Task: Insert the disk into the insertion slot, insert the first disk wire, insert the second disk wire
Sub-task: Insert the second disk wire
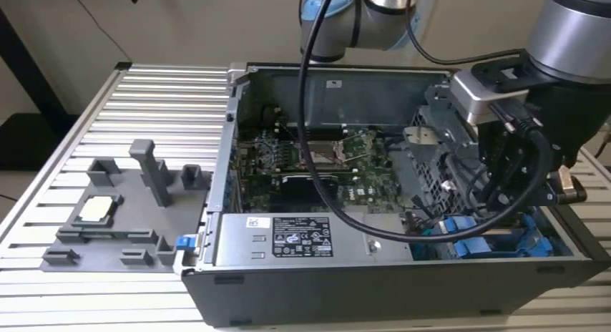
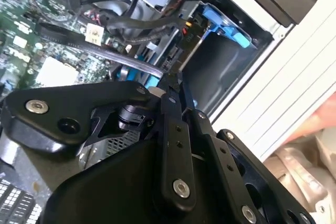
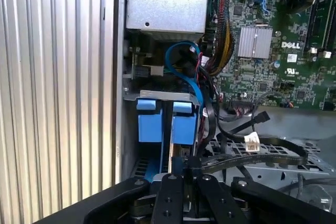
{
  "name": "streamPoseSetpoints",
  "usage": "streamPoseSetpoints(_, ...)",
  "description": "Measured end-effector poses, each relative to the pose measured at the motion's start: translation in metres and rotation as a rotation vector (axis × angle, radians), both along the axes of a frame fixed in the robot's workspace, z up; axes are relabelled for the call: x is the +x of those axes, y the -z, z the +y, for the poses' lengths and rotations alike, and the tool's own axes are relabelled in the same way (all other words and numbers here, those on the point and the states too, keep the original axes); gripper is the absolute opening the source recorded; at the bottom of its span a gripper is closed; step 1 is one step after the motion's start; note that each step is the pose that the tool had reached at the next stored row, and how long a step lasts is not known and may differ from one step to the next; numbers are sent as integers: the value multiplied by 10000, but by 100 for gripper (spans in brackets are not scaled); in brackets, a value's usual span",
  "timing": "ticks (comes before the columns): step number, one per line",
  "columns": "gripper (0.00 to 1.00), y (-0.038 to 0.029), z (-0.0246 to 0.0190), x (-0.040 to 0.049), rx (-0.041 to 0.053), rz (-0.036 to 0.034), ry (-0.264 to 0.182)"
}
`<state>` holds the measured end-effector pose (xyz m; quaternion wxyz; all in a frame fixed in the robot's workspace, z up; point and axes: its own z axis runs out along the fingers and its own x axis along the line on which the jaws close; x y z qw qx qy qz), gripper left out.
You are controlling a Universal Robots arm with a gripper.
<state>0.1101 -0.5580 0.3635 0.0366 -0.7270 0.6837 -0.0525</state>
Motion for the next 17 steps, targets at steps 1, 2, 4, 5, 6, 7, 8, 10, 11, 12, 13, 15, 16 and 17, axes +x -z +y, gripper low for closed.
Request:
streamPoseSetpoints(1, 16, 2, -1, 0, 150, 0, 0)
streamPoseSetpoints(2, 16, 4, -4, 3, 279, 1, 0)
streamPoseSetpoints(4, 16, 5, -8, 38, 313, 76, 1)
streamPoseSetpoints(5, 16, 5, -8, 66, 304, 173, 3)
streamPoseSetpoints(6, 16, 5, -8, 96, 289, 288, 4)
streamPoseSetpoints(7, 16, 5, -8, 126, 270, 410, 6)
streamPoseSetpoints(8, 16, 6, -8, 153, 251, 531, 9)
streamPoseSetpoints(10, 16, 6, -8, 203, 234, 773, 12)
streamPoseSetpoints(11, 16, 7, -8, 226, 232, 891, 13)
streamPoseSetpoints(12, 16, 7, -8, 250, 230, 1009, 14)
streamPoseSetpoints(13, 16, 8, -8, 270, 229, 1119, 16)
streamPoseSetpoints(15, 16, 9, -9, 309, 230, 1326, 18)
streamPoseSetpoints(16, 16, 10, -9, 326, 228, 1408, 19)
streamPoseSetpoints(17, 16, 12, -10, 337, 229, 1454, 20)
